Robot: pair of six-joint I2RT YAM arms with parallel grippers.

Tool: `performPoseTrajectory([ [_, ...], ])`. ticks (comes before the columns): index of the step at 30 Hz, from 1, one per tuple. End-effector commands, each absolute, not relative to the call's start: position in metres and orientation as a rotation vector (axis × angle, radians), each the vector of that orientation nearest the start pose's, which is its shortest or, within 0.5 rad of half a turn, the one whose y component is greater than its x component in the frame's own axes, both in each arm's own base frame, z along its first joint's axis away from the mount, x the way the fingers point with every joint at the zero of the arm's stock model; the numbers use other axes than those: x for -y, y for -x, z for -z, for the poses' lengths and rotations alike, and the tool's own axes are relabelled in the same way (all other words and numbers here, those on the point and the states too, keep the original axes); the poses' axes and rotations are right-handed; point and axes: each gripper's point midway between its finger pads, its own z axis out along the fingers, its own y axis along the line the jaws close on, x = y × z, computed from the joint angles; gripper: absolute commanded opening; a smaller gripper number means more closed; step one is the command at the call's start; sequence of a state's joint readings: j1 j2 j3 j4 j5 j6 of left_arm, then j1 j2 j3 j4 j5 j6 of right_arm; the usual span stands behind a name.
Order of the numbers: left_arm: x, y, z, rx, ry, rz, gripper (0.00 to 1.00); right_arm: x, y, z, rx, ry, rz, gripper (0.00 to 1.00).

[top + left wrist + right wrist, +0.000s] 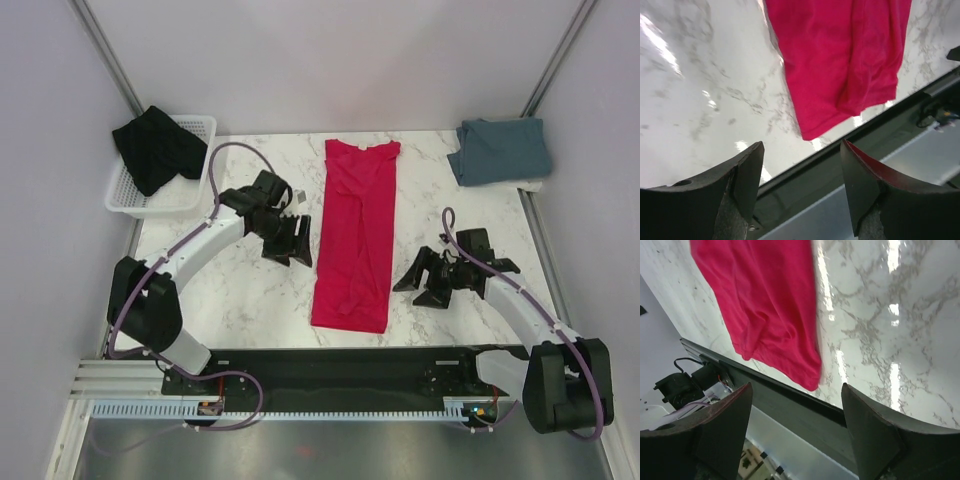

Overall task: Fold and stack the t-shirts
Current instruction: Fold the tshirt

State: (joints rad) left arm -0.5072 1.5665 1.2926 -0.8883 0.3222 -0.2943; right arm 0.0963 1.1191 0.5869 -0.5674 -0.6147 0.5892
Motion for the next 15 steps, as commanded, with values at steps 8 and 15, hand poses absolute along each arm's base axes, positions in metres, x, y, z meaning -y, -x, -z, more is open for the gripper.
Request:
performPoseTrajectory([
  [8,0.234,-0.188,-0.067,-3.05,0.19,1.233,0.67,-0.161,-0.171,-0.05,-2.854,-0.651,-1.138,0.79],
  [15,0.238,-0.191,-0.04,-3.073,0.33,1.235,0.66,-0.169,-0.162,-0.031,-2.939,-0.701,-1.125,0.78],
])
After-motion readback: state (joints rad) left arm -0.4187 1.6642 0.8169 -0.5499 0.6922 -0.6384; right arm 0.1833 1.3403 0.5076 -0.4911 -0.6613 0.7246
